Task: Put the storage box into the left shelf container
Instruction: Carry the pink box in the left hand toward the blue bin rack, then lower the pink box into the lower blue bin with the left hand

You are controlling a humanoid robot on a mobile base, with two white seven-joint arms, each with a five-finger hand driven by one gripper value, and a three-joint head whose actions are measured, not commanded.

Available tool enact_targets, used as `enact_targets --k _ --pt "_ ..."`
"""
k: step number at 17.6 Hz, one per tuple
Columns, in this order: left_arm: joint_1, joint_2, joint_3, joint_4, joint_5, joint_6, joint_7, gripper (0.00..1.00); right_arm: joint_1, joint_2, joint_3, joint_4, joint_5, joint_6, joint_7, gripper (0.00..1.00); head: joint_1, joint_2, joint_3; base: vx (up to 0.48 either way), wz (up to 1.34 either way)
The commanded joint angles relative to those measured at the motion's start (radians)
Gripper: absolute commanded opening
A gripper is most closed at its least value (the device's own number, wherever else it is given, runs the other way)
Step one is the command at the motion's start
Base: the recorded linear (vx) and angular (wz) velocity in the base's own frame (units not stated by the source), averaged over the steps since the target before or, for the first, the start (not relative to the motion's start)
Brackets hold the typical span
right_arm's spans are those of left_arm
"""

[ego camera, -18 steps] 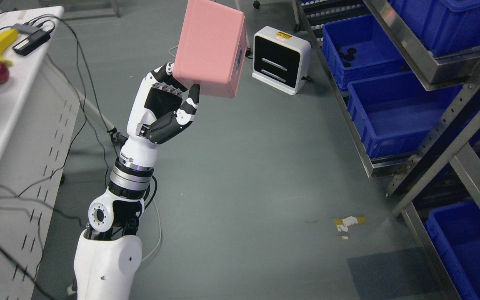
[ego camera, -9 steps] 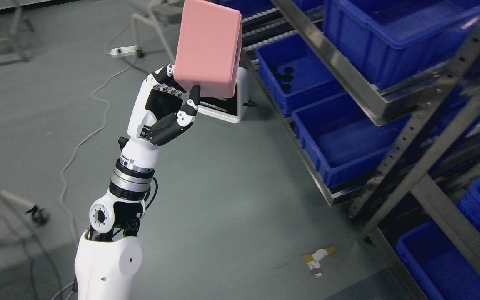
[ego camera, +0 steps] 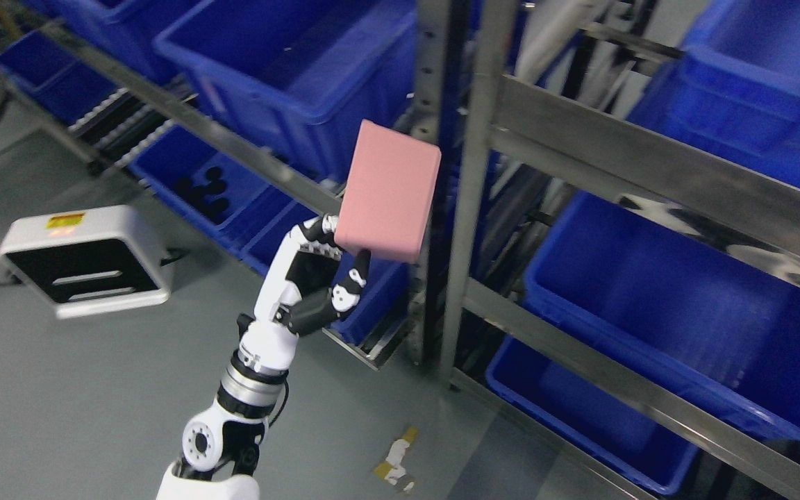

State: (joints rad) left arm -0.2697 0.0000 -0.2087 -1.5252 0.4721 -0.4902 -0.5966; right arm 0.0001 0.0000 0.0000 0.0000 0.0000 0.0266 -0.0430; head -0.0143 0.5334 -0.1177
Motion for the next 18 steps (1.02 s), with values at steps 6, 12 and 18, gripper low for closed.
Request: enact_targets --k 6,12,18 --pt "0.244 0.017 -0.066 0.040 -0.021 -0.035 -0.049 0.02 0.012 -0.017 -0.005 -0.017 0.002 -0.005 0.000 1.00 0.0000 0.000 0.000 0.155 -0.98" --pt "0.167 0.017 0.096 0.091 -0.128 0.141 -0.041 0.02 0.012 -0.017 -0.005 -0.017 0.002 -0.005 0.000 1.00 0.0000 0.000 0.000 0.122 -0.65" --pt "-0.145 0.017 0.180 0.317 -0.410 0.257 -0.052 0.03 0.012 -0.017 -0.005 -0.017 0.002 -0.005 0.000 1.00 0.0000 0.000 0.000 0.061 -0.30"
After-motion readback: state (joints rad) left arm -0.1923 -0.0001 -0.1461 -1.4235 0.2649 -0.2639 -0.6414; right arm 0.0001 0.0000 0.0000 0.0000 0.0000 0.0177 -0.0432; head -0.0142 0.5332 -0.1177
